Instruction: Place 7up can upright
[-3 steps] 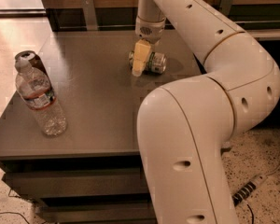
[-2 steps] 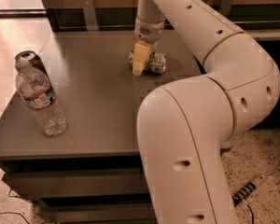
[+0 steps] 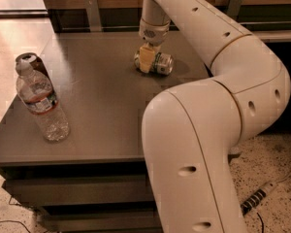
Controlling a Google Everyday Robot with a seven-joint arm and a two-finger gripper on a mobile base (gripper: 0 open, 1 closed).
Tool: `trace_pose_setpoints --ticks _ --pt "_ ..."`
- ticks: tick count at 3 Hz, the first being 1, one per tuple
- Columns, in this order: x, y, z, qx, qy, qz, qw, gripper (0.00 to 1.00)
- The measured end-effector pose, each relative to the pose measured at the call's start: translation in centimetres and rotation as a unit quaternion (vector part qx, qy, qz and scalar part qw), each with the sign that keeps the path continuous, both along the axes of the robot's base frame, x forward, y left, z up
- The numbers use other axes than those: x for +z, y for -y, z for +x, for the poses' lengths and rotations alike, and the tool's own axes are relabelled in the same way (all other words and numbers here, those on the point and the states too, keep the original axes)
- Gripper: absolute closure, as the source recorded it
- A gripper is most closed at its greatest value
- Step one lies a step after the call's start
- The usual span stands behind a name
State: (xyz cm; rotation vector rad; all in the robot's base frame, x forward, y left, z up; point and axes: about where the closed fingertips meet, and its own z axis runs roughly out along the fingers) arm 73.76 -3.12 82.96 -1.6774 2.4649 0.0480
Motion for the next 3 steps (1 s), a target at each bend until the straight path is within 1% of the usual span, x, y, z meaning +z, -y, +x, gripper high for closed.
trace_pose_setpoints --ticks 1,2,3 --pt "-0.44 -0.33 0.52 0.000 0.006 0.003 1.0000 0.95" --pt "-0.34 -0.37 0.57 0.000 0.006 0.003 1.0000 1.00" --pt "0.40 0.16 0.43 -0.002 0.015 -0.002 0.9999 1.00"
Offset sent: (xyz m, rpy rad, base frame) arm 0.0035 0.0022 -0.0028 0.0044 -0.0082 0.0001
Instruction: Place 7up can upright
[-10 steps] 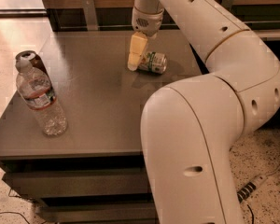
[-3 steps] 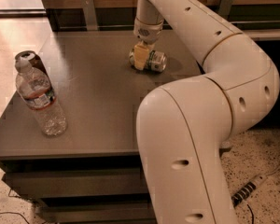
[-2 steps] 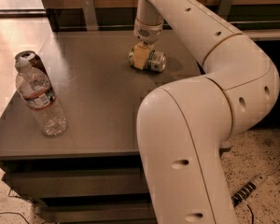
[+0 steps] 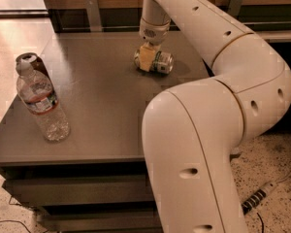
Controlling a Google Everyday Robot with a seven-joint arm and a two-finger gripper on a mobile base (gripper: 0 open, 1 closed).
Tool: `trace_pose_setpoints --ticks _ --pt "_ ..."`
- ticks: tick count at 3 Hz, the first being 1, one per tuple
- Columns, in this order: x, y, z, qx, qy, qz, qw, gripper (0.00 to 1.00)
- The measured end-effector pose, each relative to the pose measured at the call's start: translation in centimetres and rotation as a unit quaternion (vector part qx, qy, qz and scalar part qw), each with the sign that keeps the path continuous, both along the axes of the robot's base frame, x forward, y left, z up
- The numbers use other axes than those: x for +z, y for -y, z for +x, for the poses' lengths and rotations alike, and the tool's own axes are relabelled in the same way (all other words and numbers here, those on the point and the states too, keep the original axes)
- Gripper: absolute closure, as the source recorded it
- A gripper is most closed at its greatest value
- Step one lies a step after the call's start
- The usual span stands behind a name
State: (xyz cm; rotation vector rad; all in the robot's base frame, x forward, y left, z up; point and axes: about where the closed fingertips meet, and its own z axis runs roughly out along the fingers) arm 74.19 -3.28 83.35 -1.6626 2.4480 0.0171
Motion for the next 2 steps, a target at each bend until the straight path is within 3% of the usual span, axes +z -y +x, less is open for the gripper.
trace_pose_setpoints --ticks 2 --pt "5.1 3.9 -3.0 -0.033 0.045 -0.006 0.9984 1.00"
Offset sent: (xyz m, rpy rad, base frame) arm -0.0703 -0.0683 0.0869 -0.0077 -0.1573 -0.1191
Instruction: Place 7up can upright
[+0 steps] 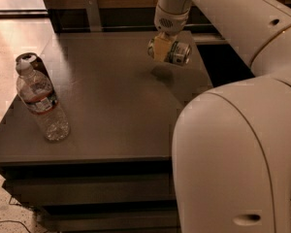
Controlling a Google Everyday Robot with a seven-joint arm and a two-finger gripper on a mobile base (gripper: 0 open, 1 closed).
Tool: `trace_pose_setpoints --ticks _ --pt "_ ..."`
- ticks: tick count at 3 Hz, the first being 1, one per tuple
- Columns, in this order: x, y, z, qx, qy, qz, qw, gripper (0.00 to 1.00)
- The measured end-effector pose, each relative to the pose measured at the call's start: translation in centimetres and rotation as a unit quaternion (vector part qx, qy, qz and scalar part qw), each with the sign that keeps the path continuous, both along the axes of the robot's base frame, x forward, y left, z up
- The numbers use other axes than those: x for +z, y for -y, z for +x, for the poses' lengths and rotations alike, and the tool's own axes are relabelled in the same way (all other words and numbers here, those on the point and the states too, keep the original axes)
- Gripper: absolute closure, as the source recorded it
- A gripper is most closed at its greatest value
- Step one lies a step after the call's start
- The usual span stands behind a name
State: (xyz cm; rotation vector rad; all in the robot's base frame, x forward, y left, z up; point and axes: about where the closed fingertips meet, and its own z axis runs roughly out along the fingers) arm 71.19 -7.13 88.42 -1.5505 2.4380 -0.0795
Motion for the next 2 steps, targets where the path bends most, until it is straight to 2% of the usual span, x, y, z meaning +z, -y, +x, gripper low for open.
trace_pose_setpoints --ticks 1,2 --pt "2.2 1.5 -1.5 -0.004 0.032 0.027 0.9991 1.00" --pt "4.2 2.3 -1.3 0.011 0.075 0.079 0.9940 1.00"
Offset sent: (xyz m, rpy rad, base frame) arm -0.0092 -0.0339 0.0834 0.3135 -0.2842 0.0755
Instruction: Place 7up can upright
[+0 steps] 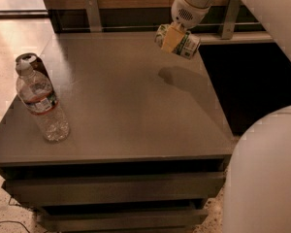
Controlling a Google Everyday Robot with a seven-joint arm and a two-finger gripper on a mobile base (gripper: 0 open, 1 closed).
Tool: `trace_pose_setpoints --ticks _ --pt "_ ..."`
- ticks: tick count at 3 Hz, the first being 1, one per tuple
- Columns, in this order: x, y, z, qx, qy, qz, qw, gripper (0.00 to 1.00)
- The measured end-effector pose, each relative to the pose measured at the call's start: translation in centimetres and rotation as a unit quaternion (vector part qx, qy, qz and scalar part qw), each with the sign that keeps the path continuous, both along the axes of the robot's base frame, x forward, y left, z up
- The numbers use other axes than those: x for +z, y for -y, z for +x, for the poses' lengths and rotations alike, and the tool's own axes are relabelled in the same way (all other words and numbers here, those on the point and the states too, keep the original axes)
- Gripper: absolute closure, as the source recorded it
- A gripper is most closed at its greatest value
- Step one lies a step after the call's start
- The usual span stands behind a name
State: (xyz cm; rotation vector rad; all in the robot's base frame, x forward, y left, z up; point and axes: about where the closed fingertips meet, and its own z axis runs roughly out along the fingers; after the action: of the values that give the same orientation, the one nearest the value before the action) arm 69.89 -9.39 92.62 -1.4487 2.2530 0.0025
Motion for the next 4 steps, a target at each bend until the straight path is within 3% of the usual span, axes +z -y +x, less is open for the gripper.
trace_pose_setpoints --ticks 1,2,3,4 --pt "1.8 0.1 0.9 0.025 0.035 0.046 0.9980 1.00" --pt "3.5 -0.2 2.1 0.056 0.066 0.098 0.9914 1.00" --pt "4.0 -0.9 2.7 0.089 0.089 0.158 0.9794 1.00" --pt "4.3 -2.1 2.2 0.122 0.111 0.225 0.9603 1.00"
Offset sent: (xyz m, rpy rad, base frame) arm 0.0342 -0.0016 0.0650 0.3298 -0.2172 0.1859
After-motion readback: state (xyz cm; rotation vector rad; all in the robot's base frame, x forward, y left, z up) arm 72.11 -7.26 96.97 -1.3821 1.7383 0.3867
